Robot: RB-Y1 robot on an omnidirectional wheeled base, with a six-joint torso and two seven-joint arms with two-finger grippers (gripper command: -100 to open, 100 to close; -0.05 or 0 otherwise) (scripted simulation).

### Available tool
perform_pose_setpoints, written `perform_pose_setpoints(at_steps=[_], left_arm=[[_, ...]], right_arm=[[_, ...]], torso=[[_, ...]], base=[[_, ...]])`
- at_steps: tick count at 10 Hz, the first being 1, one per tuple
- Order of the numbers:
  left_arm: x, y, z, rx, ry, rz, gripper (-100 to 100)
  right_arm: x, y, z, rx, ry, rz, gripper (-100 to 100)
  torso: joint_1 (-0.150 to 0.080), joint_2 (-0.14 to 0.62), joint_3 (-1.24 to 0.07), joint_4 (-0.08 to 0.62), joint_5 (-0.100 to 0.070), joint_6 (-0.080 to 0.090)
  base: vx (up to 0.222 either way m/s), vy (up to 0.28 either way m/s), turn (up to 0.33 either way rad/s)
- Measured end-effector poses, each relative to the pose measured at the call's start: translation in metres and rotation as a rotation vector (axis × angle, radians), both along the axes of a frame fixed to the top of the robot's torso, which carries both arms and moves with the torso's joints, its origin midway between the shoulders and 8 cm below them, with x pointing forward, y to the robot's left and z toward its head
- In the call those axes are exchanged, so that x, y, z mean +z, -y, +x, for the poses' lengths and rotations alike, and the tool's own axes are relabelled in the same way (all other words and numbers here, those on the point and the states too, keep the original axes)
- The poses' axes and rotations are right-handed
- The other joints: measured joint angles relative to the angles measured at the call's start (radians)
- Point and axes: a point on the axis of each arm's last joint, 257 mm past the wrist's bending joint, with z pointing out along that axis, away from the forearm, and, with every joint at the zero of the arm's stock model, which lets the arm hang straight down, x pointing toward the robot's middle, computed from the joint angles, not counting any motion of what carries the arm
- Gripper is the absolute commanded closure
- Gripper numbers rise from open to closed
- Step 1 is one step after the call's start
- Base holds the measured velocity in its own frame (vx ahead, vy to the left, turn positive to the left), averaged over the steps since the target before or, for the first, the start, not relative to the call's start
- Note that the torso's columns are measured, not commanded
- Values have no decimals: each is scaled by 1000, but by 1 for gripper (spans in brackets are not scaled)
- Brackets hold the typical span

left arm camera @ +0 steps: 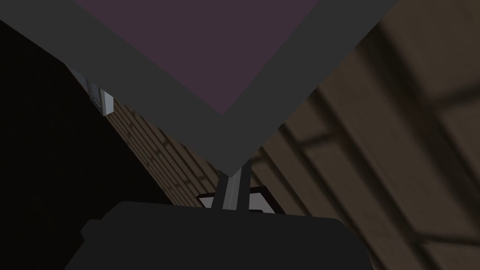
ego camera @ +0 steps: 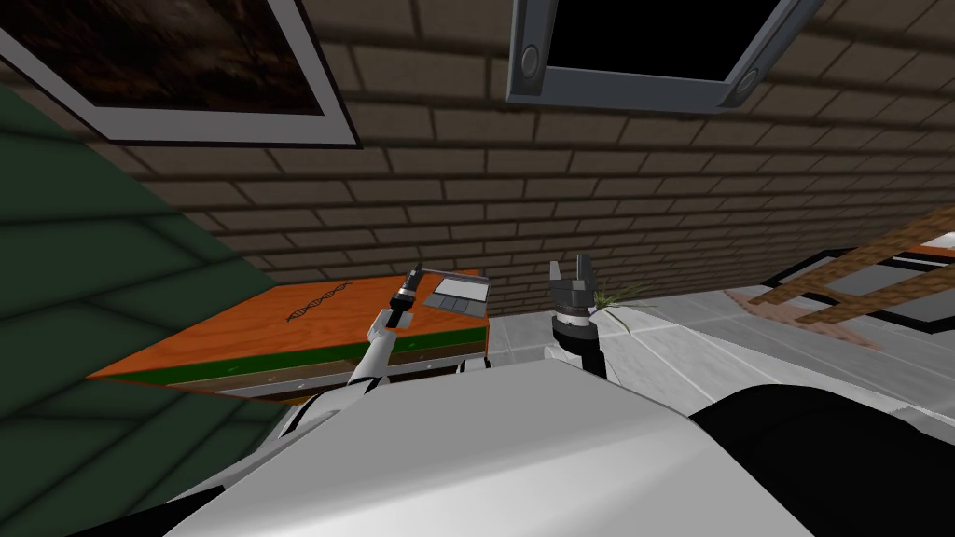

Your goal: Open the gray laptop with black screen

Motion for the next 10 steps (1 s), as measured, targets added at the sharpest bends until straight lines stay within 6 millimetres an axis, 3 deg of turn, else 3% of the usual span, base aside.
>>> perform_pose_setpoints(at_steps=[6,10], left_arm=[[-7,0,-30,-2,64,-28,100],[-7,0,-30,-2,67,-29,100]], right_arm=[[0,0,0,0,0,0,0],[0,0,0,0,0,0,0]], torso=[[0,0,0,0,0,0],[0,0,0,0,0,0]], base=[[1,1,8],[0,0,0]])
